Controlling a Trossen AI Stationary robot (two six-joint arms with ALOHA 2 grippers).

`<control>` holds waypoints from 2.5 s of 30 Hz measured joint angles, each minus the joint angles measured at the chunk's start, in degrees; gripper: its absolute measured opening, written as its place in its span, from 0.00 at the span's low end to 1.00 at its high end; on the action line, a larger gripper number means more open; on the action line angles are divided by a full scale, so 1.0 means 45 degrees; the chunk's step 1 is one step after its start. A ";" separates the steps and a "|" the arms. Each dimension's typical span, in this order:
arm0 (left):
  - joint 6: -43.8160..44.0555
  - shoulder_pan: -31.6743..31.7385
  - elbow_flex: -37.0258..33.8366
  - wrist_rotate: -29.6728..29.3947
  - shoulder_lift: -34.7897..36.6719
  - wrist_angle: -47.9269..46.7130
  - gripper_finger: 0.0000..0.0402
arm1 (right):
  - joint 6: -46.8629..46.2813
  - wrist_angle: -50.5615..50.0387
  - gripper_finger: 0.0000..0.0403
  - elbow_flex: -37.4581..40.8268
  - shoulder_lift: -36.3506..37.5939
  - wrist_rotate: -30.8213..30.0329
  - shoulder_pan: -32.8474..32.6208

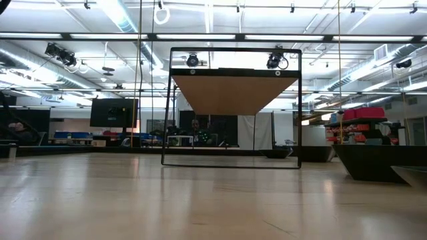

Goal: Pick & Place Mini shaped plates
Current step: Stack the square plate on top of the square plate on the shelf

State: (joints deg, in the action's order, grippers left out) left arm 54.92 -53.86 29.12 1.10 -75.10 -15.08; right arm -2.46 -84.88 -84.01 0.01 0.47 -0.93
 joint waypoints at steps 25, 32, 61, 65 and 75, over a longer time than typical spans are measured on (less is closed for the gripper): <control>-0.0005 -0.0012 -0.0001 0.1071 -0.0576 0.0414 0.23 | 0.0000 0.0000 0.03 0.0002 0.0000 0.0004 0.0000; -0.0010 -0.0010 0.0000 0.1234 -0.0576 0.0370 0.13 | 0.0000 0.0000 0.03 0.0000 0.0000 -0.0001 0.0000; 0.0327 0.0450 0.0000 0.2526 0.1054 0.0779 0.01 | 0.0000 0.0000 0.03 0.0001 0.0000 0.0000 -0.0004; 0.0390 0.0889 0.0022 0.2823 0.1727 0.1013 0.01 | 0.0000 0.0000 0.03 0.0004 0.0000 0.0003 0.0000; 0.0340 0.2918 0.0606 0.1343 0.3412 0.1015 0.01 | 0.0000 0.0000 0.03 0.0004 0.0000 0.0003 0.0000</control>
State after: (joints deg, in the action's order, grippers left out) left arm 56.45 -40.73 31.85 7.15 -59.74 -10.51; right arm -2.46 -84.88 -83.99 0.01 0.49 -0.93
